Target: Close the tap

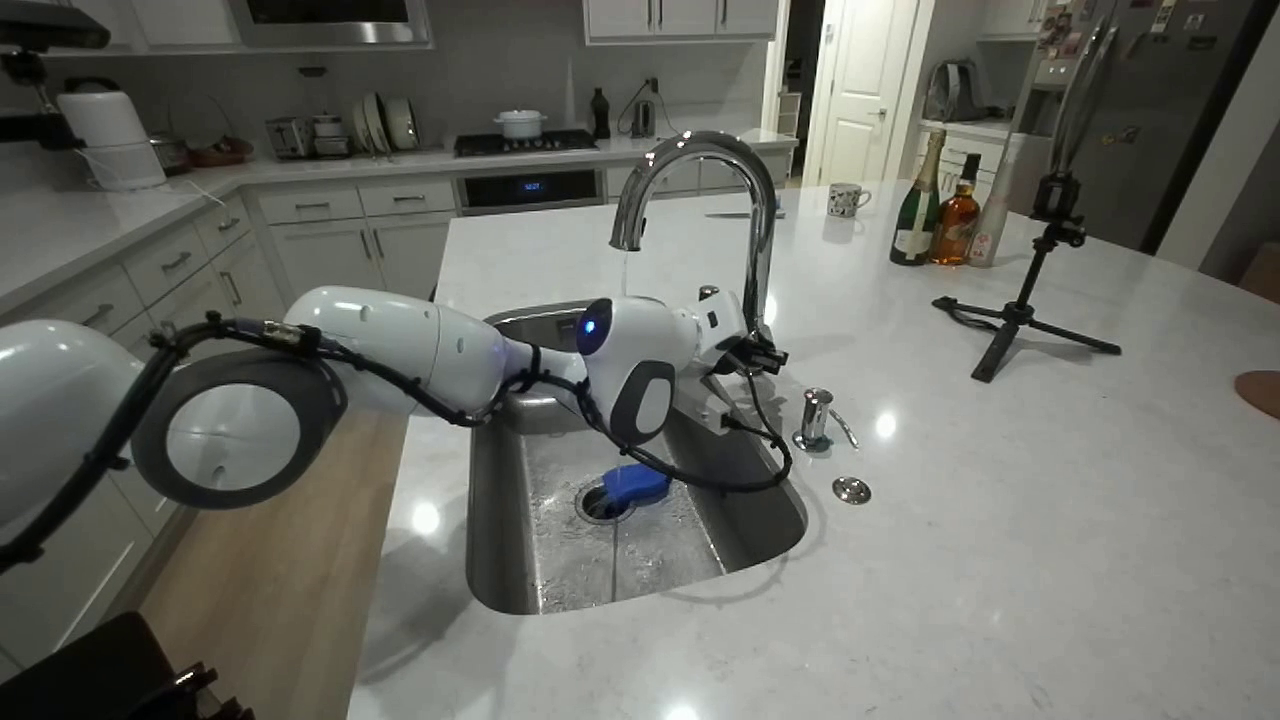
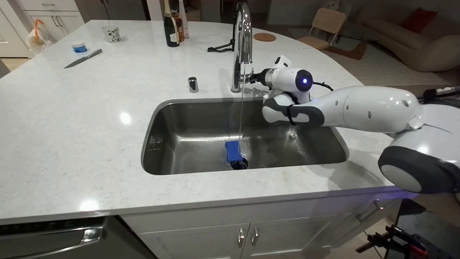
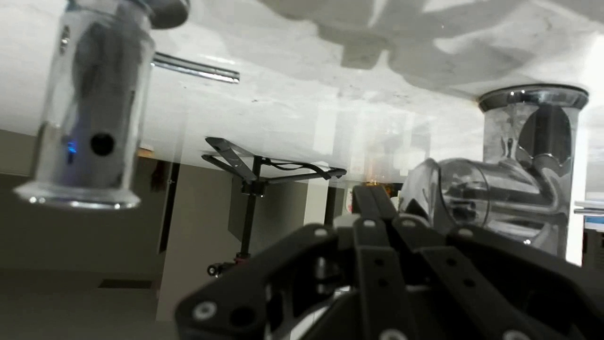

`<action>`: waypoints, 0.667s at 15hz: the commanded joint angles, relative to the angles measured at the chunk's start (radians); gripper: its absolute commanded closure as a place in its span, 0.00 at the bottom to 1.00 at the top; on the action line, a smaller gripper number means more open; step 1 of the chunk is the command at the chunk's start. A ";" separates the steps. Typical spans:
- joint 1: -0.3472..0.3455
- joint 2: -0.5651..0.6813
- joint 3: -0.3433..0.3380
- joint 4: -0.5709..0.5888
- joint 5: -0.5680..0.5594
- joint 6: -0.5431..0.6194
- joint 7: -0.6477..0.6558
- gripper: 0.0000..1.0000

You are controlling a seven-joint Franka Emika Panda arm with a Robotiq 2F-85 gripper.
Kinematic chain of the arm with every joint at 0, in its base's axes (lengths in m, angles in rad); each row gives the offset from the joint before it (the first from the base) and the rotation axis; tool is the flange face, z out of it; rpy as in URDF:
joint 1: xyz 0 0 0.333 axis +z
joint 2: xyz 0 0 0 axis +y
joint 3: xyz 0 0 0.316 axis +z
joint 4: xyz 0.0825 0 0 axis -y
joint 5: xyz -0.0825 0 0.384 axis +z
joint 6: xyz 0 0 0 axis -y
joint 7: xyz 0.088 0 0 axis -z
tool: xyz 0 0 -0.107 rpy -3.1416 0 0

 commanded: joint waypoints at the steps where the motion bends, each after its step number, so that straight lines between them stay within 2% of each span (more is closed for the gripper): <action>1: -0.004 -0.061 0.066 -0.030 -0.038 0.031 -0.046 1.00; 5: -0.028 -0.098 0.124 -0.044 -0.070 0.034 -0.064 1.00; 8: -0.039 -0.114 0.143 -0.049 -0.087 0.037 -0.061 1.00; 9: -0.036 -0.122 0.136 -0.056 -0.086 0.027 -0.054 1.00; 10: -0.020 -0.139 0.099 -0.079 -0.067 -0.014 -0.037 1.00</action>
